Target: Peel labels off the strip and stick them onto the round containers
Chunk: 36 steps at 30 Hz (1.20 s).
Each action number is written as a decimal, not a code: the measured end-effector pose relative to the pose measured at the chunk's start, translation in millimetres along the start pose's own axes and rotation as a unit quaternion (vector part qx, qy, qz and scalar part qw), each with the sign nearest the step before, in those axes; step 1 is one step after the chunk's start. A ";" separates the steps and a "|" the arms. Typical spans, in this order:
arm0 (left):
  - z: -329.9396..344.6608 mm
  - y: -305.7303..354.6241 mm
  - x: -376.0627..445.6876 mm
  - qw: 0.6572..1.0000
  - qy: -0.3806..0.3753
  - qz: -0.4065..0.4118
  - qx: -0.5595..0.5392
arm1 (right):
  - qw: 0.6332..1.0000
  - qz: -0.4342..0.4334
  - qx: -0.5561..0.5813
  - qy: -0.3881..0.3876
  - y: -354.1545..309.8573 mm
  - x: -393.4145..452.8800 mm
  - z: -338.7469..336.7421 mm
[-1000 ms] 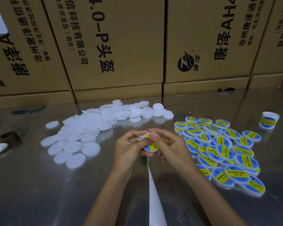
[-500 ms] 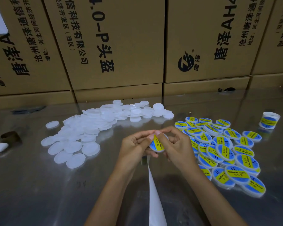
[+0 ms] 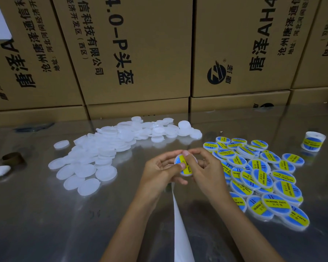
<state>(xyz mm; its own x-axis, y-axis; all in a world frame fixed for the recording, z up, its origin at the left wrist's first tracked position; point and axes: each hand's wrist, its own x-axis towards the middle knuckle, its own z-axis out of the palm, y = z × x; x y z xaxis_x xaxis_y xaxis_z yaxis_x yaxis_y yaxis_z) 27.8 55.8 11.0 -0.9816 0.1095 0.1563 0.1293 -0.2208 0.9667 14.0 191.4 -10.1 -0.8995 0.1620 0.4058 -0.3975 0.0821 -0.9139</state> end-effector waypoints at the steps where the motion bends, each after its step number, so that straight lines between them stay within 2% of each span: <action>1: -0.1 0.6 0.0 1.000 0.013 0.000 -0.002 | 1.000 0.009 -0.004 -0.010 0.1 -0.2 0.4; 7: -5.1 3.5 0.8 0.997 0.077 -0.003 -0.025 | 0.994 -0.011 -0.097 -0.052 5.9 -0.4 2.2; 11: -3.5 3.5 -0.3 0.995 0.096 0.003 -0.031 | 0.992 -0.028 -0.111 -0.050 7.5 0.8 0.2; 17: -6.0 0.6 1.1 0.989 0.144 0.031 0.002 | 0.984 -0.064 -0.141 -0.092 7.7 -2.5 3.0; 21: -6.3 -2.1 1.9 0.991 0.131 0.020 0.002 | 0.981 -0.050 -0.162 -0.090 11.1 -1.4 1.1; 24: -6.1 -2.3 3.6 0.995 0.100 0.011 0.007 | 0.985 0.010 -0.139 -0.100 10.6 2.3 -0.4; 26: -6.9 -1.7 4.7 0.996 0.085 0.010 -0.001 | 0.990 0.064 -0.100 -0.070 9.1 4.5 -0.7; 30: -13.4 -1.3 6.0 0.992 0.124 0.011 -0.023 | 0.981 0.180 0.042 0.064 7.7 13.2 -15.2; 33: -17.9 -1.5 6.8 0.988 0.155 -0.003 -0.012 | 0.943 0.242 0.166 0.156 6.4 21.1 -33.2; 36: -19.5 -3.3 8.1 0.984 0.179 -0.015 0.011 | 0.894 0.301 0.273 0.191 7.8 24.8 -44.9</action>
<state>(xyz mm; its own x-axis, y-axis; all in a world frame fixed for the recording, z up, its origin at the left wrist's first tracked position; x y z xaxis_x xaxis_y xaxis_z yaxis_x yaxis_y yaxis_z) 16.7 38.6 5.1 -0.9712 -0.2332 0.0499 0.0984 -0.2013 0.9746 -3.3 240.3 -6.7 -0.8937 0.3484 -0.2826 0.0141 -0.6079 -0.7939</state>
